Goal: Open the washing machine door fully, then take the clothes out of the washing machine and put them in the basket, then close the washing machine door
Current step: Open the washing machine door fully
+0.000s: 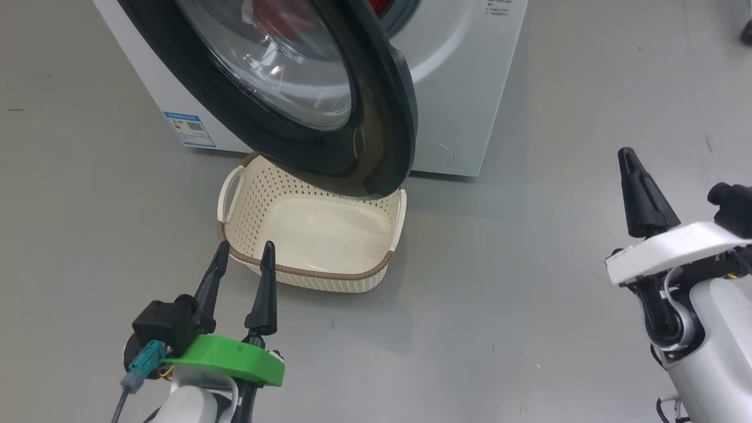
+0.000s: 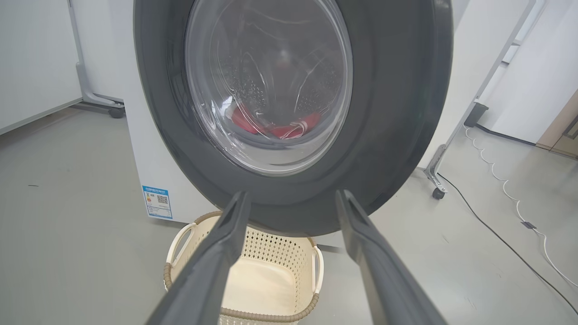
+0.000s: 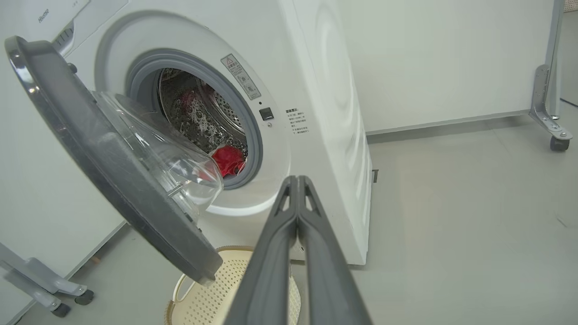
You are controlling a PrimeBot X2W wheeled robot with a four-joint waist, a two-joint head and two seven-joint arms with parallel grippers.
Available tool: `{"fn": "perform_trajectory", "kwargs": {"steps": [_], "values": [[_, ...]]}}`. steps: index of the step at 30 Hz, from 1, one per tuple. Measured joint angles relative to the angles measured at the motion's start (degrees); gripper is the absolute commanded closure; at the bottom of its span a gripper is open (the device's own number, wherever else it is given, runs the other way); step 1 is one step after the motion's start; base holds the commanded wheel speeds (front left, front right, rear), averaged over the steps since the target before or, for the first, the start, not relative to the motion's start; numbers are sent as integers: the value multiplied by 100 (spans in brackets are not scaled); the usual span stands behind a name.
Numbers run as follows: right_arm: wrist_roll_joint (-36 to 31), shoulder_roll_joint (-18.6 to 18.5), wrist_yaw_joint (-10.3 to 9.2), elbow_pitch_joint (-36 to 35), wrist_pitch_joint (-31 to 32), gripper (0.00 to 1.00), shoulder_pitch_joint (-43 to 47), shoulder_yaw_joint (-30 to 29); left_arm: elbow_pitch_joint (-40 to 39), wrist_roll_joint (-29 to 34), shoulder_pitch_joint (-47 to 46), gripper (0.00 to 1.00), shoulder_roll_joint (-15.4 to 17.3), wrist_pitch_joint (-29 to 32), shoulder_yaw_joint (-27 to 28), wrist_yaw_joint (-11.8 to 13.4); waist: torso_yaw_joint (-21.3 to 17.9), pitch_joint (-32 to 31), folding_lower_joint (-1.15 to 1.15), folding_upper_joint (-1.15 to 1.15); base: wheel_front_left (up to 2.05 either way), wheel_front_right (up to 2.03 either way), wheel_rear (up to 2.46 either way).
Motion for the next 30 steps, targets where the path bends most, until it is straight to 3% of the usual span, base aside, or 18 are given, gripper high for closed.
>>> {"fn": "perform_trajectory", "kwargs": {"steps": [10,17,30], "values": [[1294,221,45,127,985,100,-822,-237,-33,-69,-218,0,1,0,-214,-23,319,346,0,0,0,0,0],[2518,567,31,313,1905,100,-1508,-515,-60,-231,-309,0,-1,0,-355,-23,643,542,0,0,0,0,0],[3796,821,-587,767,3162,100,-2292,-837,-93,-450,-495,0,-3,0,-530,-22,1107,799,0,0,0,0,0]]}}
